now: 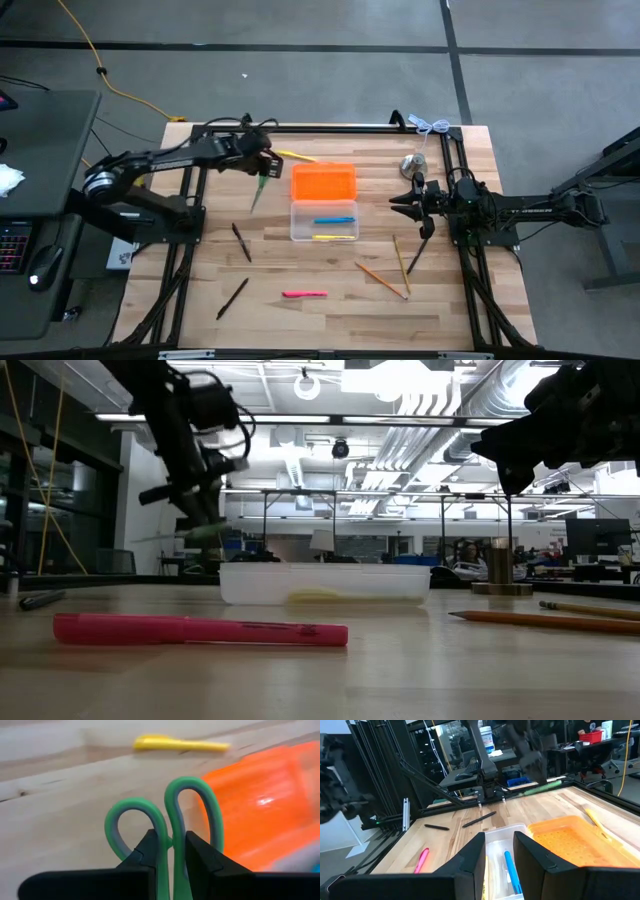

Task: Pick & place school supplies into a supply box
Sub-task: Put the green scissors into the orange supply box

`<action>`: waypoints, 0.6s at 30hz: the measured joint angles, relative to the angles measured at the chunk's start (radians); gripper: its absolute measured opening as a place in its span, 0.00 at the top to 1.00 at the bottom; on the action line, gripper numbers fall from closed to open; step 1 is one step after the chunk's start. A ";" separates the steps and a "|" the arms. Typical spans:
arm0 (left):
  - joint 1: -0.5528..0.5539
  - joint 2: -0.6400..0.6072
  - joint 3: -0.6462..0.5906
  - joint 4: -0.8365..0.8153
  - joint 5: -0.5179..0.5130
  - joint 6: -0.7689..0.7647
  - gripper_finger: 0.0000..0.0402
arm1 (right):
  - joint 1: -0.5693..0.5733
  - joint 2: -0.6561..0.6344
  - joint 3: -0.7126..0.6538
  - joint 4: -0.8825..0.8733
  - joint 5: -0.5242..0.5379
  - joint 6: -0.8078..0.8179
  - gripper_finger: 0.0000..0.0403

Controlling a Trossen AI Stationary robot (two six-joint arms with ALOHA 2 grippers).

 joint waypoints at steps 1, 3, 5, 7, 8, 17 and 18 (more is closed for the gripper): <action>-0.006 -0.023 0.000 0.005 0.002 -0.008 0.78 | 0.000 0.000 0.000 0.000 0.000 0.000 0.81; -0.016 -0.067 0.000 0.014 0.005 -0.012 0.78 | 0.000 0.000 0.000 0.000 0.000 0.000 0.81; -0.022 -0.114 0.000 0.044 0.021 -0.012 0.78 | 0.000 0.000 0.000 0.000 0.000 0.000 0.81; -0.026 -0.157 0.000 0.081 0.041 -0.012 0.78 | 0.000 0.000 0.000 0.000 0.000 0.000 0.81; -0.026 -0.176 0.000 0.110 0.057 -0.012 0.78 | 0.000 0.000 0.000 0.000 0.000 0.000 0.81; -0.025 -0.287 0.002 0.363 0.231 -0.012 0.78 | 0.000 0.000 0.000 0.000 0.000 0.000 0.81; -0.025 -0.292 0.002 0.387 0.260 -0.012 0.78 | 0.000 0.000 0.000 0.000 0.000 0.000 0.81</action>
